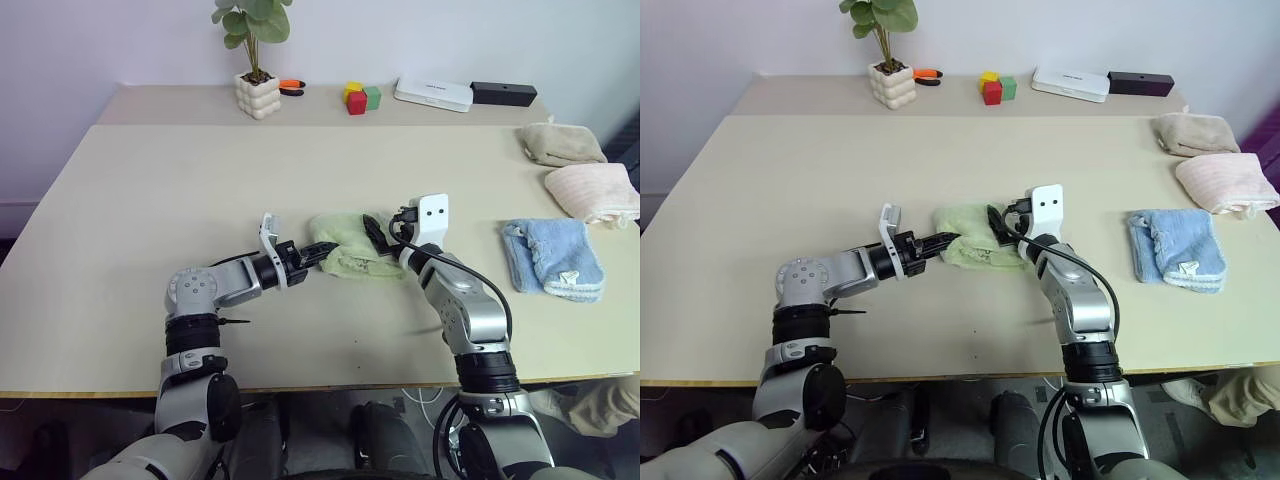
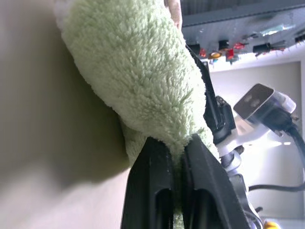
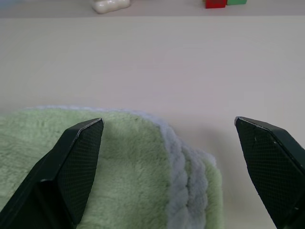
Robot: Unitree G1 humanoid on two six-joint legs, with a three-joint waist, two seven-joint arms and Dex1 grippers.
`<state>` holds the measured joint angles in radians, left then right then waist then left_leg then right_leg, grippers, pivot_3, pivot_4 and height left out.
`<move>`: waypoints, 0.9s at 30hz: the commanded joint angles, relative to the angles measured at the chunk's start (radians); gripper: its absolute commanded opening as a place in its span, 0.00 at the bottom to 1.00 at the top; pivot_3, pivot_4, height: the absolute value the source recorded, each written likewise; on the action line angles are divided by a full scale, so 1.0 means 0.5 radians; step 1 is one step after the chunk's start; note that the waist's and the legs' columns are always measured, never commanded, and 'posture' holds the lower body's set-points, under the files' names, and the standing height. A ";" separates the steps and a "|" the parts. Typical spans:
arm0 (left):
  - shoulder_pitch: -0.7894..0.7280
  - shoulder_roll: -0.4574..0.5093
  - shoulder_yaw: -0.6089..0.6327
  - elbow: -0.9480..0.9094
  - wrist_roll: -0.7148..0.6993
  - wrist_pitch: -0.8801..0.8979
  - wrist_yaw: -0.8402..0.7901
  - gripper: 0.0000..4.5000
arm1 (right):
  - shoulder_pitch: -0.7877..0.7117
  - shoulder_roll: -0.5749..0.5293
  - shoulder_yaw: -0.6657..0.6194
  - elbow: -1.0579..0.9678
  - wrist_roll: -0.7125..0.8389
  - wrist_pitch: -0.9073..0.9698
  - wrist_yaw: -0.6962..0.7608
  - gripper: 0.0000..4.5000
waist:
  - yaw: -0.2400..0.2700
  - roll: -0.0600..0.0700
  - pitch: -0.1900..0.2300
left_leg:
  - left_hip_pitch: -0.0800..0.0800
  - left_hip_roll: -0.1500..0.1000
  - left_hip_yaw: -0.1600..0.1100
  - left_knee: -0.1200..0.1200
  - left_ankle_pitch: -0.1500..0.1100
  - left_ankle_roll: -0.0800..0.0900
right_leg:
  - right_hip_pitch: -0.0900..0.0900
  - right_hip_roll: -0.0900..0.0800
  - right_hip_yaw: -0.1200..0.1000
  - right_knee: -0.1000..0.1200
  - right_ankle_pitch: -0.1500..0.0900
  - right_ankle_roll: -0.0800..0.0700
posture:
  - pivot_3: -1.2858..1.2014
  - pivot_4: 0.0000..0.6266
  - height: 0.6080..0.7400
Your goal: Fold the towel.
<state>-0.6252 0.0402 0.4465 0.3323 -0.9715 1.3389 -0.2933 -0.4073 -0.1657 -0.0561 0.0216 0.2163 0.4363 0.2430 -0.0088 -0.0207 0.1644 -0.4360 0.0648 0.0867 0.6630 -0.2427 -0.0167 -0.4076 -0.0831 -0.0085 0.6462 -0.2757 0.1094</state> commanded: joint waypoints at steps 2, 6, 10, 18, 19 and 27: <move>0.021 0.015 -0.051 0.010 0.073 -0.113 -0.004 0.01 | -0.015 -0.063 -0.109 -0.152 0.109 -0.062 0.093 1.00 | -0.001 0.000 0.000 | 0.000 0.000 0.000 0.000 0.000 0.000 | 0.000 0.000 0.000 0.000 0.000 0.000 | 0.52 0.24 0.96; 0.029 0.067 -0.048 -0.078 0.088 -0.287 -0.061 0.01 | -0.077 -0.042 -0.424 -0.244 0.588 0.097 0.202 1.00 | -0.006 0.000 0.000 | 0.000 0.000 0.000 0.000 0.000 0.000 | 0.000 0.000 0.000 0.000 0.000 0.000 | 0.52 0.24 0.96; 0.060 0.194 -0.001 -0.125 0.164 -0.595 -0.101 0.01 | 0.066 -0.325 -0.268 -0.440 0.706 0.190 0.667 1.00 | -0.017 0.001 0.001 | 0.000 0.001 0.001 -0.005 0.000 0.000 | -0.003 0.001 0.001 -0.001 0.000 0.000 | 0.52 0.24 0.96; 0.161 0.342 0.324 -0.204 0.281 -1.275 0.078 0.01 | 0.182 -0.599 -0.047 -0.563 0.680 0.058 1.123 1.00 | -0.010 0.000 0.003 | 0.000 0.002 0.001 -0.008 0.000 0.000 | -0.005 0.003 0.001 -0.003 0.000 -0.001 | 0.52 0.24 0.96; 0.192 0.347 0.359 -0.217 0.288 -1.337 0.108 0.01 | 0.178 -0.605 -0.030 -0.562 0.669 0.017 1.157 1.00 | -0.010 0.000 0.003 | 0.000 0.002 0.001 -0.008 0.000 0.000 | -0.005 0.003 0.001 -0.003 0.000 -0.001 | 0.52 0.24 0.96; 0.432 0.284 0.605 -0.458 0.263 -1.733 0.422 0.01 | 0.113 -0.609 0.039 -0.554 0.676 -0.145 1.349 1.00 | 0.002 -0.003 0.004 | 0.000 0.002 0.000 -0.005 0.000 0.000 | -0.002 0.002 0.001 -0.003 0.000 0.000 | 0.52 0.24 0.96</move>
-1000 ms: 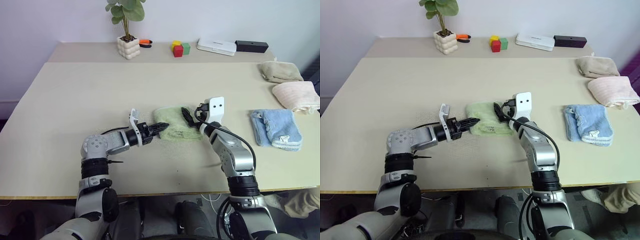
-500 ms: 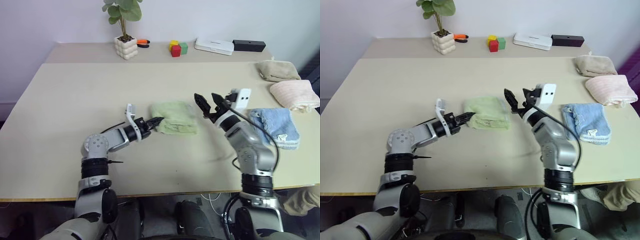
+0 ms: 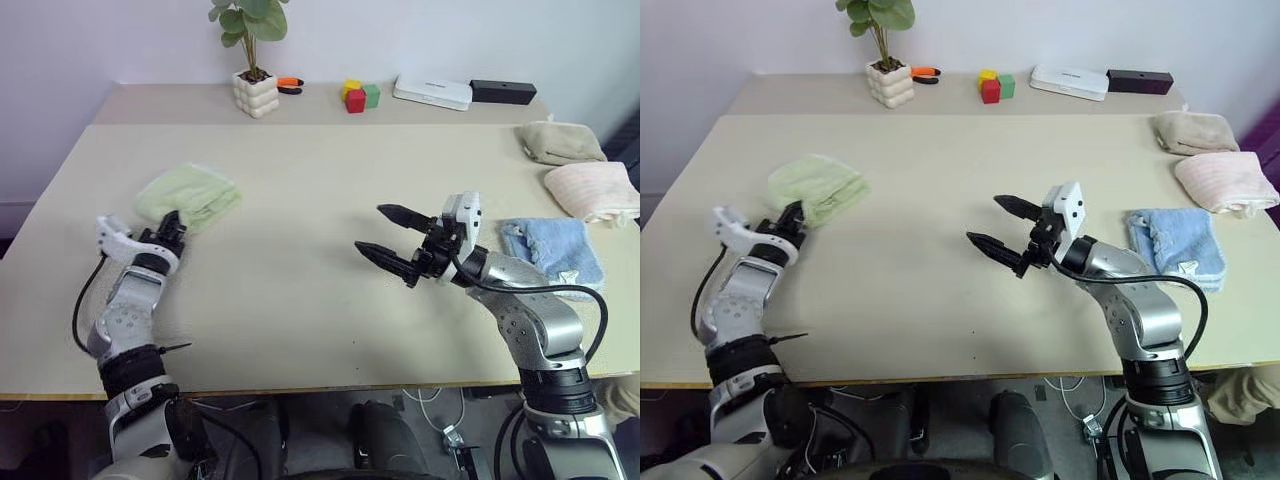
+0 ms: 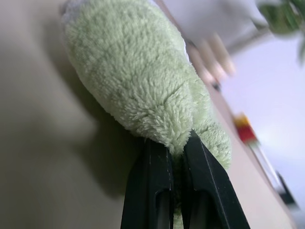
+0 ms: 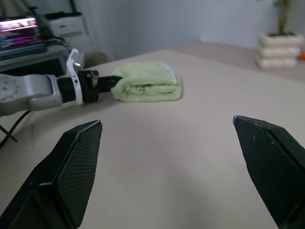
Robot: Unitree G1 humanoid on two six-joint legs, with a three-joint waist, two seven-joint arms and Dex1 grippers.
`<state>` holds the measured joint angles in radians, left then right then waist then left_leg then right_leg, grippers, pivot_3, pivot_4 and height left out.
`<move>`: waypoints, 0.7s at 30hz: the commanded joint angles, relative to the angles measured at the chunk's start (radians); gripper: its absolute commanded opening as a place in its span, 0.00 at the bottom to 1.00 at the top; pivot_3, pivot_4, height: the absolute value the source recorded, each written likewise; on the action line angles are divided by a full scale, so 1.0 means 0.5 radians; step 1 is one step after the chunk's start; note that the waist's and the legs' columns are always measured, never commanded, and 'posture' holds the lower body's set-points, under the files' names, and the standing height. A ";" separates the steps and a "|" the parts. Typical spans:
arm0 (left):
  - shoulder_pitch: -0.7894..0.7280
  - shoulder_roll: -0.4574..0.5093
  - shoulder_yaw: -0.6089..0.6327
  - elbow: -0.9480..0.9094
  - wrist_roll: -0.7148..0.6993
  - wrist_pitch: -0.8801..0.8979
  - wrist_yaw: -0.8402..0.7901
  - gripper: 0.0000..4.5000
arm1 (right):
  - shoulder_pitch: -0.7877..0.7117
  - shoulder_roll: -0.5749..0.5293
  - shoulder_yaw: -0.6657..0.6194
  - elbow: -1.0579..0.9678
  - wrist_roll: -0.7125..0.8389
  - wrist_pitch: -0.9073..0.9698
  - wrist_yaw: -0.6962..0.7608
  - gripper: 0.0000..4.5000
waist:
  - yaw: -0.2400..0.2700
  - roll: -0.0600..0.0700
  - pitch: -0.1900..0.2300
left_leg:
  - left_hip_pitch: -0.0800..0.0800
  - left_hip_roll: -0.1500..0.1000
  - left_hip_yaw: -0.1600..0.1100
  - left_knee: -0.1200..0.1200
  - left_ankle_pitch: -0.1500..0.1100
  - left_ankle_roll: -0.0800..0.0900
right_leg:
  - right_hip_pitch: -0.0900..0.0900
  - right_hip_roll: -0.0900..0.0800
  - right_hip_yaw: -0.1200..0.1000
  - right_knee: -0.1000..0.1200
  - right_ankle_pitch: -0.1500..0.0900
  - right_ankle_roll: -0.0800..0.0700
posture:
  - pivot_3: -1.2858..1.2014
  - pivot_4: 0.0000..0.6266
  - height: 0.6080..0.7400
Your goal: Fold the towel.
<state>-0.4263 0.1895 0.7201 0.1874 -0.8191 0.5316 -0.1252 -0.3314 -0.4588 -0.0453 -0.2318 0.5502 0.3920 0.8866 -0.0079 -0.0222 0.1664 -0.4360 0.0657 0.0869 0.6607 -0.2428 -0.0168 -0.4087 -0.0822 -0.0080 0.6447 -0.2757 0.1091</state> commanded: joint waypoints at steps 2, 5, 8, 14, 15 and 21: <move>0.079 -0.040 0.089 -0.211 -0.052 -0.175 0.154 0.01 | -0.045 -0.018 0.027 -0.033 0.013 -0.074 0.092 1.00 | 0.000 0.000 0.000 | 0.000 0.000 0.000 0.000 0.000 0.000 | 0.000 0.000 0.000 0.000 0.000 0.000 | 0.52 0.24 0.96; 0.134 -0.081 0.100 -0.274 -0.050 -0.236 0.253 0.01 | -0.054 -0.020 0.032 -0.026 0.028 -0.080 0.126 1.00 | -0.002 0.000 0.000 | 0.000 0.000 0.000 0.000 0.000 0.000 | 0.000 0.000 0.000 0.000 0.000 0.000 | 0.52 0.24 0.96; 0.163 -0.201 0.076 -0.312 -0.109 -0.270 0.353 0.01 | -0.050 -0.030 0.025 -0.038 0.068 -0.090 0.197 1.00 | 0.004 0.000 0.000 | 0.000 0.000 0.000 0.001 0.000 0.000 | 0.000 0.000 0.000 0.000 0.000 0.000 | 0.52 0.24 0.96; 0.194 -0.316 0.004 -0.342 -0.127 -0.312 0.398 0.01 | -0.024 -0.060 -0.003 -0.048 0.113 -0.072 0.245 1.00 | 0.006 0.000 0.000 | 0.000 -0.001 0.000 0.002 0.000 0.000 | 0.002 0.000 0.000 0.000 0.000 -0.001 | 0.52 0.24 0.96; 0.199 -0.328 -0.009 -0.344 -0.127 -0.304 0.420 0.01 | -0.019 -0.061 -0.001 -0.048 0.112 -0.075 0.241 1.00 | 0.007 0.000 0.000 | 0.000 -0.001 0.000 0.002 0.000 0.000 | 0.002 0.000 0.000 0.000 0.000 -0.001 | 0.52 0.24 0.96; 0.234 -0.314 -0.078 -0.383 -0.191 -0.271 0.359 0.32 | 0.022 -0.056 0.013 -0.085 0.101 -0.078 0.180 1.00 | 0.025 0.000 0.000 | 0.000 -0.001 0.000 0.003 0.000 0.000 | 0.002 0.000 0.000 0.000 0.000 -0.001 | 0.52 0.24 0.96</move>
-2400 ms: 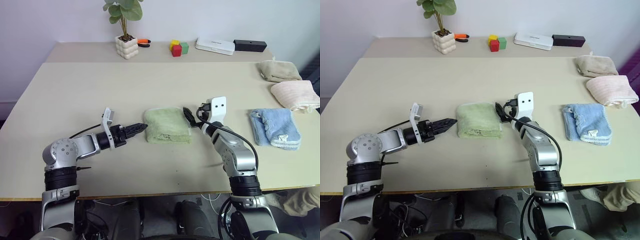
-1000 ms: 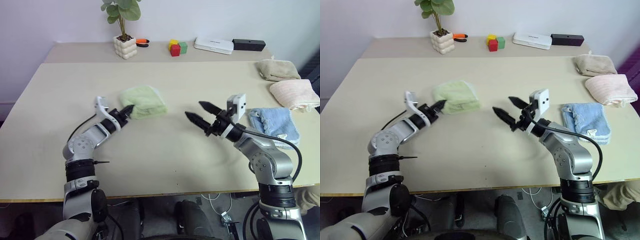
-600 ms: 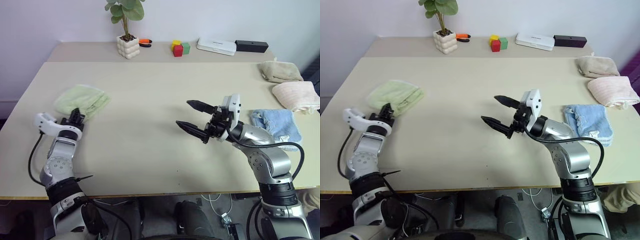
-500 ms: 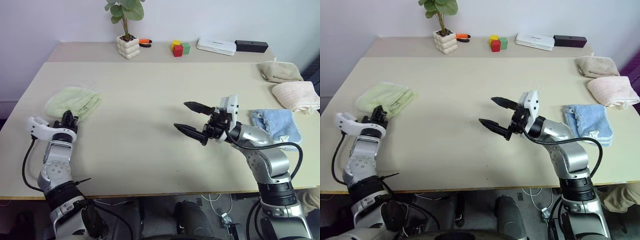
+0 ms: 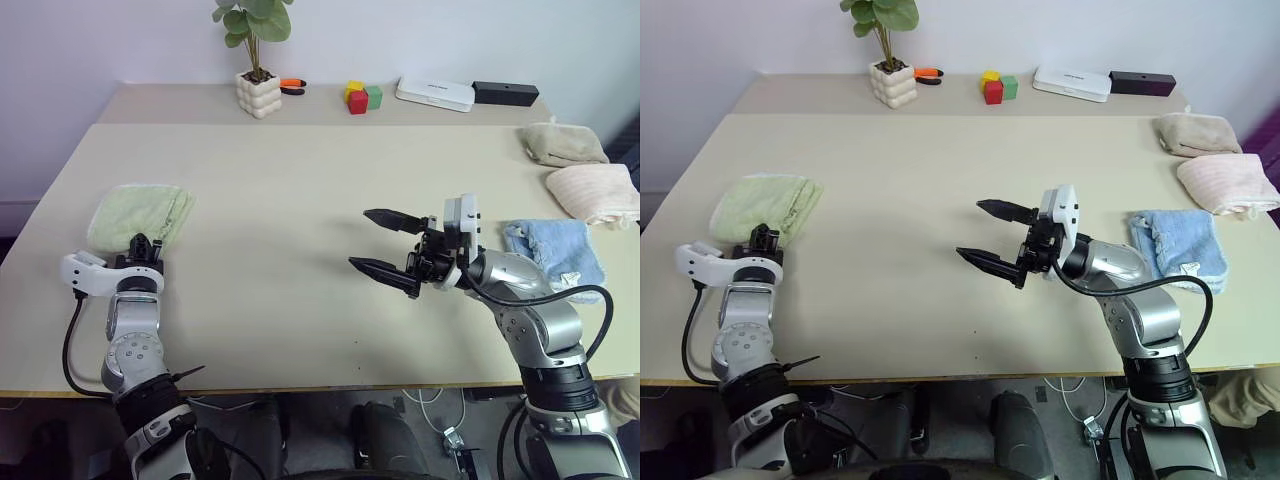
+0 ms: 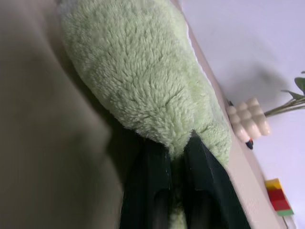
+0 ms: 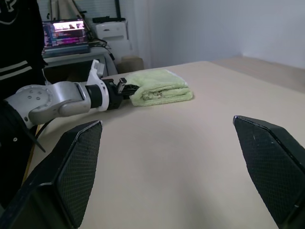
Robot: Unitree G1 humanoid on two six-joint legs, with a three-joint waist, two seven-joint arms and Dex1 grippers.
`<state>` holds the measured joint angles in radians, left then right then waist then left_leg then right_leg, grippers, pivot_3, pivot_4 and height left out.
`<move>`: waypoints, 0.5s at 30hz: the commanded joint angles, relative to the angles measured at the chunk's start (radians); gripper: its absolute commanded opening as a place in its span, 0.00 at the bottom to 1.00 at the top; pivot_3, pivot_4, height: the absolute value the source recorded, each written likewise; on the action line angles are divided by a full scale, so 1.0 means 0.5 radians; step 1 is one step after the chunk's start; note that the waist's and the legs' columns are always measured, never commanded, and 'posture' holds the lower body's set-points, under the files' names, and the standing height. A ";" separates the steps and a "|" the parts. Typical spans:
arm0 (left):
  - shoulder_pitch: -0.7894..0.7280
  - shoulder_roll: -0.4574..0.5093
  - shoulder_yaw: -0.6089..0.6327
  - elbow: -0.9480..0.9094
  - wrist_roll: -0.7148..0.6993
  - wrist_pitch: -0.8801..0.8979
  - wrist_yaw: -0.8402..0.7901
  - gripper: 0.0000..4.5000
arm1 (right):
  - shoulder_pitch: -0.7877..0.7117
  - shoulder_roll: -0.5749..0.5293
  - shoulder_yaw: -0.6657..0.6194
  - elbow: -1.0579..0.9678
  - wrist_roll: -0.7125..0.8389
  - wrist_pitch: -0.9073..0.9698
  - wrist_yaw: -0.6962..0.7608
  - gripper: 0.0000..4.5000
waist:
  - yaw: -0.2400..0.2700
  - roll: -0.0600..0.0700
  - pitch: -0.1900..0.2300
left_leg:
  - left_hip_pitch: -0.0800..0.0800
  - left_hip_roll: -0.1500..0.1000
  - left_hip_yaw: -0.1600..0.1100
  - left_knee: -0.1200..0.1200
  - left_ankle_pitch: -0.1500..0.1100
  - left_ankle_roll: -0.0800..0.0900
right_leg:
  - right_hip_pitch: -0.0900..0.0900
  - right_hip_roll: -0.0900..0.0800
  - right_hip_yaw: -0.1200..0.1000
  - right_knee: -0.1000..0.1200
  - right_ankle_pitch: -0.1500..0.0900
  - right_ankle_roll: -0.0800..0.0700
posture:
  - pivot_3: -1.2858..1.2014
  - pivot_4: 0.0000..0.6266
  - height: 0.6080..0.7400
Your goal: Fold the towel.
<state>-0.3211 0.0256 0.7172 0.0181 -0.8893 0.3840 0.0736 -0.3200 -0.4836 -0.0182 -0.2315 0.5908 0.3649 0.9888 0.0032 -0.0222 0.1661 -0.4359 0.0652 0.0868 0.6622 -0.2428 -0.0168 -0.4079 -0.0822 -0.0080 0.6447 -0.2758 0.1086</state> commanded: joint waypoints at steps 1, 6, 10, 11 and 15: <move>0.026 0.018 -0.079 -0.050 -0.057 0.031 -0.033 0.43 | 0.003 -0.008 -0.041 -0.087 0.018 -0.027 -0.029 1.00 | 0.007 0.000 0.000 | 0.000 0.000 0.000 0.000 0.000 0.000 | 0.000 0.000 0.000 0.000 0.000 -0.001 | 0.52 0.24 0.96; 0.143 -0.027 -0.221 -0.247 -0.192 0.206 -0.010 0.98 | -0.001 -0.009 -0.038 -0.078 0.011 -0.036 -0.051 1.00 | 0.014 0.000 0.000 | 0.000 0.000 0.000 0.002 0.000 0.000 | 0.001 0.000 0.000 0.000 -0.003 -0.006 | 0.52 0.24 0.96; 0.291 -0.105 -0.384 -0.454 -0.353 0.401 0.034 0.99 | -0.015 -0.004 -0.032 -0.047 -0.003 -0.054 -0.058 1.00 | 0.021 0.000 0.000 | 0.000 0.000 -0.001 0.002 0.000 0.000 | 0.001 -0.001 0.000 0.000 -0.003 -0.006 | 0.52 0.24 0.96; 0.287 -0.101 -0.390 -0.449 -0.383 0.422 0.037 0.99 | -0.019 -0.004 -0.031 -0.037 -0.009 -0.059 -0.061 1.00 | 0.025 0.000 0.000 | 0.000 0.000 -0.001 0.002 0.000 0.000 | 0.002 -0.001 0.000 0.000 -0.003 -0.006 | 0.52 0.24 0.96; 0.255 -0.057 -0.442 -0.406 -0.461 0.485 -0.070 0.99 | -0.039 -0.003 -0.037 0.001 -0.020 -0.071 -0.063 1.00 | 0.021 0.001 0.000 | 0.000 0.000 -0.003 0.005 0.000 0.000 | 0.003 -0.001 0.000 0.000 -0.004 -0.008 | 0.52 0.24 0.96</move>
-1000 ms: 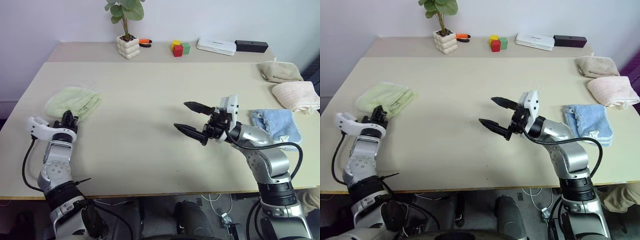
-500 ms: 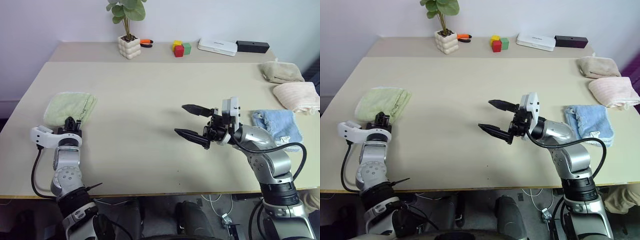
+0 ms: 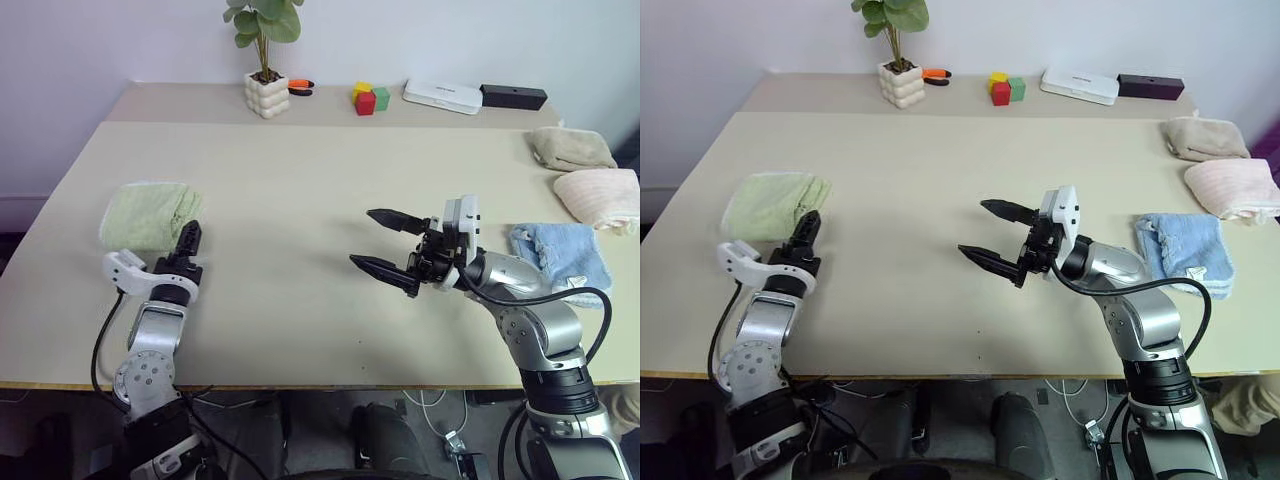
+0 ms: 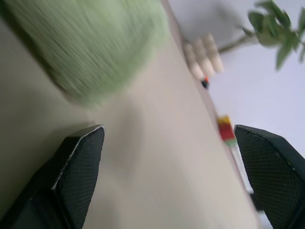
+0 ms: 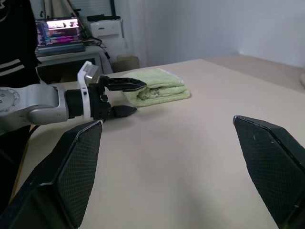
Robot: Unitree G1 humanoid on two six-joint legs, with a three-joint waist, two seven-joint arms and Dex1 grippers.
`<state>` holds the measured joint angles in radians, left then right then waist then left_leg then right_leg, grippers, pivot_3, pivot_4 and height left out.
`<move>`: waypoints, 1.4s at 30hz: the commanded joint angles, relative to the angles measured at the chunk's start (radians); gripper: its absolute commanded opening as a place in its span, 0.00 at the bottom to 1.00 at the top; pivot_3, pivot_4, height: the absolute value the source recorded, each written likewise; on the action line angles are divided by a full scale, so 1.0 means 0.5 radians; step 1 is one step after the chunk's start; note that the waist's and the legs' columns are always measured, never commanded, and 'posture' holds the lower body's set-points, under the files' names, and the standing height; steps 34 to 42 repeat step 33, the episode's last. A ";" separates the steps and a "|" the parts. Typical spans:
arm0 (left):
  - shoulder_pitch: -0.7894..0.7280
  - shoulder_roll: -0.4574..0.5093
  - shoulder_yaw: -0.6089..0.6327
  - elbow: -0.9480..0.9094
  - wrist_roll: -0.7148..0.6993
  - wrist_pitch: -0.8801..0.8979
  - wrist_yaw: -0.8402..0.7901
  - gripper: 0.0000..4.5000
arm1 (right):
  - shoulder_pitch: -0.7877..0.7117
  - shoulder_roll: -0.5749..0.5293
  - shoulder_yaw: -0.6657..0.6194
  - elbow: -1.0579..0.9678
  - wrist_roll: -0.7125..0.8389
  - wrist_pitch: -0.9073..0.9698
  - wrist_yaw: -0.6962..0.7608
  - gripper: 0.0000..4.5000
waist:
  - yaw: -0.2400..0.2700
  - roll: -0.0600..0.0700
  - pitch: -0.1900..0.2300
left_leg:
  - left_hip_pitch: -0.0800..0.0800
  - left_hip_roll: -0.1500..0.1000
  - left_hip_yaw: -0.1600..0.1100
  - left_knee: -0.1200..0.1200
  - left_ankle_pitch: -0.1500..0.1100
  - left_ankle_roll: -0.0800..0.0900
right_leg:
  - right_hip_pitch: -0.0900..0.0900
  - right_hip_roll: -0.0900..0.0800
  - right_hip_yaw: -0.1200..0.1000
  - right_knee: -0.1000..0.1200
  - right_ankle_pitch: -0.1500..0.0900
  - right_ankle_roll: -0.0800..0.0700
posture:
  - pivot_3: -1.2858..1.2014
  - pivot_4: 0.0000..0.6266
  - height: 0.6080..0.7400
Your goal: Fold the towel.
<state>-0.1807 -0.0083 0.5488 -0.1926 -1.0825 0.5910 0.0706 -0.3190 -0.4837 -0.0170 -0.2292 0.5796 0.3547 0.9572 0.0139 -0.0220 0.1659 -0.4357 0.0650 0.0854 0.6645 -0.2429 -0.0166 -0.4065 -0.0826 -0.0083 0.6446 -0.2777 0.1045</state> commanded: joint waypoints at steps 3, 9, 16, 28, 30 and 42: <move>-0.054 0.109 -0.243 0.056 -0.004 0.120 -0.288 0.99 | -0.056 -0.010 -0.069 0.026 0.003 -0.055 -0.002 1.00 | -0.001 0.000 0.000 | 0.000 0.000 0.000 -0.001 0.000 0.000 | 0.000 0.000 0.000 -0.001 0.000 0.000 | 0.52 0.24 0.96; -0.236 0.767 -0.831 0.252 0.791 -0.352 -1.294 0.99 | -0.035 -0.073 -0.120 0.075 -0.012 -0.105 0.036 1.00 | -0.007 0.001 0.000 | 0.000 0.000 0.002 -0.003 0.000 0.000 | -0.003 0.002 0.000 -0.001 0.000 -0.001 | 0.52 0.24 0.96; -0.538 1.041 -0.956 0.671 1.085 -0.756 -1.917 0.99 | -0.074 -0.068 -0.162 0.220 -0.133 -0.263 -0.030 1.00 | -0.009 0.004 0.001 | -0.003 0.002 0.006 -0.008 0.000 -0.001 | -0.005 0.001 0.000 -0.010 0.001 -0.002 | 0.52 0.24 0.96; -0.854 0.950 -0.977 1.084 1.183 -0.920 -2.255 0.99 | 0.139 -0.078 -0.207 0.027 -0.163 -0.273 -0.198 1.00 | -0.006 0.004 0.002 | -0.008 0.002 0.005 -0.006 0.000 0.000 | -0.008 0.002 0.000 -0.010 0.005 0.005 | 0.52 0.24 0.96; -0.875 0.918 -0.968 1.106 1.195 -0.922 -2.240 0.99 | 0.175 -0.089 -0.212 -0.013 -0.163 -0.267 -0.213 1.00 | -0.006 0.004 0.002 | -0.008 0.002 0.005 -0.006 0.000 0.000 | -0.008 0.002 0.000 -0.010 0.005 0.006 | 0.52 0.24 0.96; -0.877 0.877 -0.964 1.084 1.192 -0.906 -2.228 0.99 | 0.172 -0.101 -0.224 -0.010 -0.152 -0.259 -0.217 1.00 | -0.006 0.004 0.002 | -0.008 0.002 0.005 -0.006 0.000 0.001 | -0.008 0.002 0.000 -0.010 0.005 0.007 | 0.52 0.24 0.96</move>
